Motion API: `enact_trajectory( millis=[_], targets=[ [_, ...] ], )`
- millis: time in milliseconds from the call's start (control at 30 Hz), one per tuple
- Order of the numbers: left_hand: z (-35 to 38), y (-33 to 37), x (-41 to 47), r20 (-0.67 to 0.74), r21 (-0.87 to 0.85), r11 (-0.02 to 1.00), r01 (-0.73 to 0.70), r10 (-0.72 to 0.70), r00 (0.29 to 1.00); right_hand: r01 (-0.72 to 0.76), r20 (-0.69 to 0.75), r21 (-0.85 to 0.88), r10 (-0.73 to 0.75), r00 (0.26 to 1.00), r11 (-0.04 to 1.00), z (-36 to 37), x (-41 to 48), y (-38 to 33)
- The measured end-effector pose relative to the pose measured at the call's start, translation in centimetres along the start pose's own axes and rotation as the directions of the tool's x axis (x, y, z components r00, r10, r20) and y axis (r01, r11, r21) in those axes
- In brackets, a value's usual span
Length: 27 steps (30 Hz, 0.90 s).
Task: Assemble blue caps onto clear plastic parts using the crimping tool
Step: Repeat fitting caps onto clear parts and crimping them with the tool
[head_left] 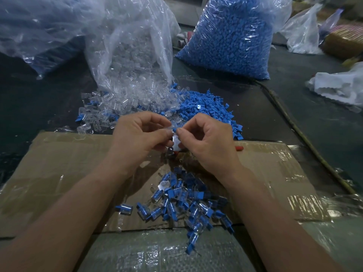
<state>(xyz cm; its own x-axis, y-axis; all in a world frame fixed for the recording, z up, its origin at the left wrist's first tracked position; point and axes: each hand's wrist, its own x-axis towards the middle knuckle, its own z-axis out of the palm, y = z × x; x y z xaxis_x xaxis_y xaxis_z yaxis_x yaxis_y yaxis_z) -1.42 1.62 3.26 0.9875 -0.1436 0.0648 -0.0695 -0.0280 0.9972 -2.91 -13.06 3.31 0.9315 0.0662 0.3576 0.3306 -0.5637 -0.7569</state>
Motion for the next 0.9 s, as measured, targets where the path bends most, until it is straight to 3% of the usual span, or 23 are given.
enact_trajectory(
  millis=[300, 600, 800, 900],
  targets=[
    [0.36, 0.17, -0.39, 0.071, 0.061, 0.996, -0.063, 0.058, 0.996, -0.034, 0.007, 0.005, 0.034, 0.999, 0.999, 0.27, -0.04, -0.06],
    [0.28, 0.33, -0.38, 0.06, -0.04, 0.999, -0.012, 0.014, 0.998, 0.117, -0.025, 0.128, -0.115, 0.993, 0.985, 0.19, 0.03, 0.18],
    [0.14, 0.44, -0.13, 0.044, -0.14, 0.987, 0.075, -0.07, 0.997, 0.124, 0.118, 0.172, -0.146, 0.982, 0.977, -0.39, 0.27, 0.26],
    [0.03, 0.44, 0.0, 0.088, -0.186, 0.974, 0.132, -0.117, 0.989, 0.144, 0.098, 0.182, -0.164, 0.982, 0.973, -0.62, 0.27, 0.45]
  ],
)
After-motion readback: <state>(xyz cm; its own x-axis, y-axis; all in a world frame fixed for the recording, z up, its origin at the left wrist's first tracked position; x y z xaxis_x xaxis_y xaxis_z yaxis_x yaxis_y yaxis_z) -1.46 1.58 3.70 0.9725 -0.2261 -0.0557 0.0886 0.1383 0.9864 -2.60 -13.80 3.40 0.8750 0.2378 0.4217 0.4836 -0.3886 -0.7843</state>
